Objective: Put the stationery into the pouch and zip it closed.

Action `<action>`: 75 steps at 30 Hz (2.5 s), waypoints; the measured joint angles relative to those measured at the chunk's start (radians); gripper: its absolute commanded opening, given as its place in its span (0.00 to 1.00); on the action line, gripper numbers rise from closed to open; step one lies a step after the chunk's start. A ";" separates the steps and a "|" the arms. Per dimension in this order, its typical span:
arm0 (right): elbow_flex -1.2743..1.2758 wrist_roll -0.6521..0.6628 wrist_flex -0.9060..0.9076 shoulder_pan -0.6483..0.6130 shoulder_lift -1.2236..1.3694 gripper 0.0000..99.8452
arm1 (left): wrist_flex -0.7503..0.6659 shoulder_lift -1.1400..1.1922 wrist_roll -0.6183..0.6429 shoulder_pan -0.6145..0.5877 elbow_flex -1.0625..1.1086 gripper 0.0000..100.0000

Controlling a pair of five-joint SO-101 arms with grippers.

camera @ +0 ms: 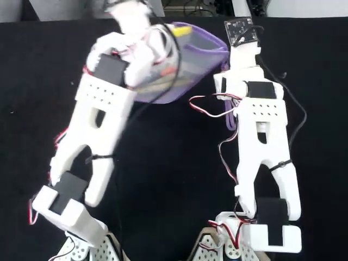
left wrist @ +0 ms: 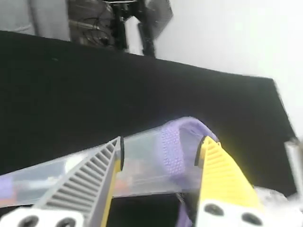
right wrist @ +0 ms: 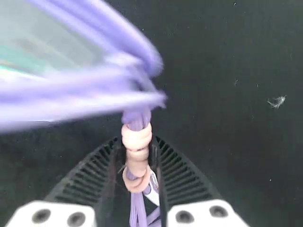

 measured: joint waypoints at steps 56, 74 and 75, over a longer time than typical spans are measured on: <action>-1.011 0.298 0.738 0.189 0.115 0.01 | 0.331 -0.476 -0.140 -0.327 0.272 0.26; -1.092 0.226 0.664 -0.193 0.238 0.01 | 0.331 -0.476 -0.140 -0.327 0.362 0.26; -1.100 0.226 0.649 -0.213 0.255 0.01 | 0.331 -0.476 -0.140 -0.327 0.362 0.26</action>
